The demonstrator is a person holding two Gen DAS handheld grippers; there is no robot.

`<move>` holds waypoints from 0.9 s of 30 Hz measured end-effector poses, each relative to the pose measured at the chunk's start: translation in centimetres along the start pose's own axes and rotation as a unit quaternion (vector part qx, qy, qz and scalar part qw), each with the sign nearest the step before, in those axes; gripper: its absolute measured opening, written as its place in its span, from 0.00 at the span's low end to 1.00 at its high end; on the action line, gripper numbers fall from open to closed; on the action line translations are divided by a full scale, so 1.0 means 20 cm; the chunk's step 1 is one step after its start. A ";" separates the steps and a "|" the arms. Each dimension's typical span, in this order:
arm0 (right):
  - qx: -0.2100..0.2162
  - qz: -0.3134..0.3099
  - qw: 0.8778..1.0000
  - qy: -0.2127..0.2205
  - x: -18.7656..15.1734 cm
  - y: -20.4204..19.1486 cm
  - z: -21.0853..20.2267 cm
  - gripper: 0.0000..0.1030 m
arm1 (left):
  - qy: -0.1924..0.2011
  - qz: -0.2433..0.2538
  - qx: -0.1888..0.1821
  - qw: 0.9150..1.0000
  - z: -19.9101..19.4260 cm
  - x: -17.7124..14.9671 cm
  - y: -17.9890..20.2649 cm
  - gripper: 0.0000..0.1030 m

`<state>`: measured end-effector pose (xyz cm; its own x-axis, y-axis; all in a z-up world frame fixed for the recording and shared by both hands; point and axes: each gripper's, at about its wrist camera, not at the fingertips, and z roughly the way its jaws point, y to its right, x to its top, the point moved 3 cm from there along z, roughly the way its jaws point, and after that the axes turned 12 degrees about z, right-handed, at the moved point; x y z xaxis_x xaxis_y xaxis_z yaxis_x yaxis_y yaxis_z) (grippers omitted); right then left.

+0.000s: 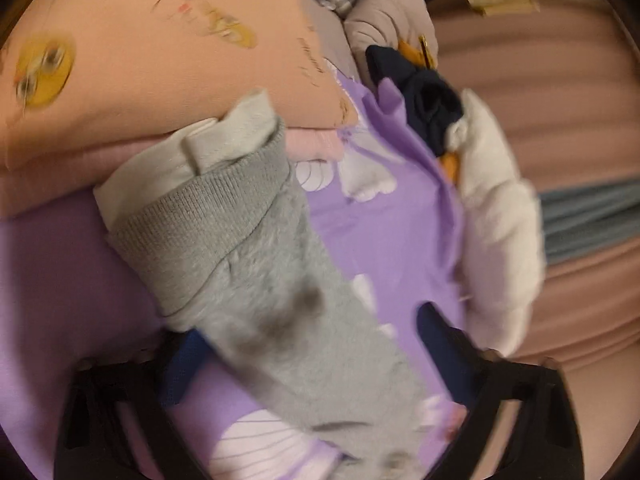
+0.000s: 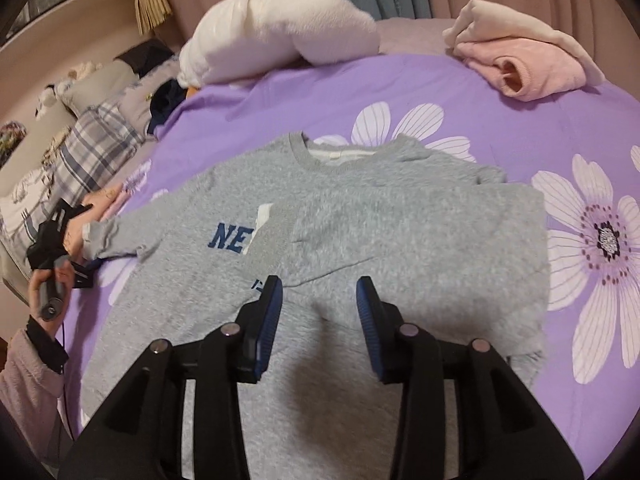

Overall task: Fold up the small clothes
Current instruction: 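Grasp the other sleeve cuff with the left tool, then fold the held sleeve across the body with the left tool, release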

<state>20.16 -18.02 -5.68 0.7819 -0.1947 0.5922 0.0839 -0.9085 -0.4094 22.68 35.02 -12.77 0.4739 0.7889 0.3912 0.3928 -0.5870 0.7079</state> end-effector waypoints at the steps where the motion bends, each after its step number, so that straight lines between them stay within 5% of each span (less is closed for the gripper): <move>1: -0.002 -0.002 1.000 0.003 0.00 0.01 -0.01 0.41 | -0.006 0.030 0.020 0.999 0.01 -0.01 0.03 0.42; 2: -0.005 -0.003 1.000 0.006 0.00 0.01 -0.02 0.41 | -0.021 0.070 0.042 0.996 0.03 -0.02 0.08 0.05; 3: -0.009 -0.003 1.000 0.007 -0.01 0.02 -0.02 0.42 | -0.032 0.094 0.053 0.994 0.04 -0.04 0.10 0.01; 5: -0.011 -0.001 1.000 0.007 -0.02 0.03 -0.03 0.42 | -0.032 0.118 0.052 0.991 0.04 -0.05 0.16 0.01; 9: -0.008 0.011 1.000 0.008 -0.03 0.07 -0.04 0.42 | -0.017 0.068 -0.008 0.998 -0.01 -0.04 0.13 0.01; 15: -0.012 0.025 1.000 0.006 -0.04 0.12 -0.04 0.48 | 0.000 0.159 0.016 0.987 -0.08 -0.04 0.34 0.01; 18: -0.002 0.036 0.999 0.007 -0.06 0.13 -0.06 0.48 | 0.012 0.228 0.032 0.973 -0.09 -0.08 0.59 0.01; 21: 0.001 0.041 0.999 0.007 -0.08 0.14 -0.08 0.48 | 0.009 0.332 0.033 0.943 -0.06 -0.26 0.91 0.01; 23: 0.003 0.045 0.999 0.008 -0.09 0.16 -0.09 0.48 | -0.009 0.417 0.027 0.909 -0.01 -0.48 1.12 0.01; 27: 0.001 0.068 0.998 0.010 -0.11 0.22 -0.12 0.50 | -0.095 0.567 -0.001 0.818 0.17 -1.08 1.38 0.01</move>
<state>17.32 -22.40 -7.19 0.7739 -0.3241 0.5441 -0.0210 -0.8719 -0.4893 25.89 1.15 -3.76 0.6464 -0.3064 0.6988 -0.3863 -0.9212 -0.0465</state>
